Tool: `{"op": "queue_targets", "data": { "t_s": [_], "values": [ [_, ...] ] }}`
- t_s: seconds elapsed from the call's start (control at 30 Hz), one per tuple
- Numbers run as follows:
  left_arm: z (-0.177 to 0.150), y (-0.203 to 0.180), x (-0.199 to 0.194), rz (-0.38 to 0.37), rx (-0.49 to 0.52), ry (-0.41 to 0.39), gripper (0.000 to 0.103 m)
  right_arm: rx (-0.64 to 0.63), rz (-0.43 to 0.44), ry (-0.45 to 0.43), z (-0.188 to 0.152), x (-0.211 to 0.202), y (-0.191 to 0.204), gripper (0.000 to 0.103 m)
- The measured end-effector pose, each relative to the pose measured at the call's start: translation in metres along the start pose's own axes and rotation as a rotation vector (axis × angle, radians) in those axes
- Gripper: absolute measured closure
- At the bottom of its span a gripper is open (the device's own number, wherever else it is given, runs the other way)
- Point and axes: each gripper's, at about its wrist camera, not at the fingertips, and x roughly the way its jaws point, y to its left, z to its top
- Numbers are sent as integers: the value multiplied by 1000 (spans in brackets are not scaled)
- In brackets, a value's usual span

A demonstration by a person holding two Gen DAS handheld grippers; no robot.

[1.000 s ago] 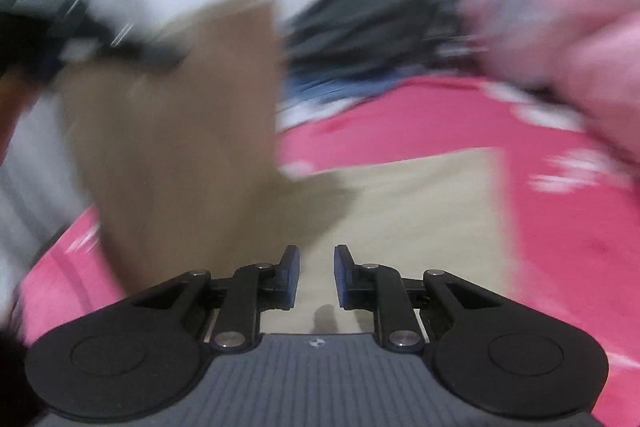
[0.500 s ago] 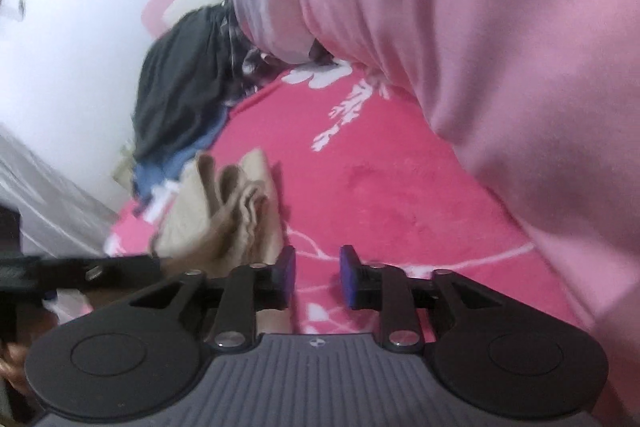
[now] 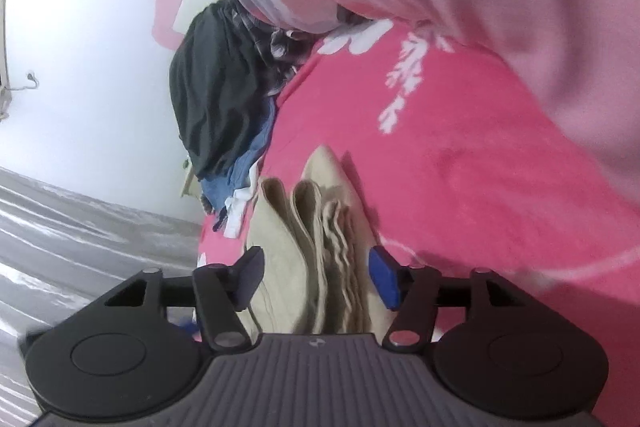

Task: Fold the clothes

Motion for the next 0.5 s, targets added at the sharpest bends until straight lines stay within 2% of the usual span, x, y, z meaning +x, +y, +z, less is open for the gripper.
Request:
{"op": "queue_targets", "data": {
  "t_s": [0.1,0.17,0.27,0.3,0.4,0.5],
  "values": [
    [-20,-35,9,10,242,21,33,-12,-27,28,13,15,7,36],
    [-29,-58,20,53,393,8,33,-29,-61,44,19,24,11,35],
    [-41,-80,37,96,565,0,43,14,-83,9,22,25,7,37],
    [-45,-84,43,103,606,5,48,31,-80,-5,21,23,5,39],
    [-54,-88,56,140,685,12,52,29,-90,-18,14,20,2,43],
    [-54,-84,57,136,661,-1,57,14,-111,-19,8,19,1,47]
  ]
}}
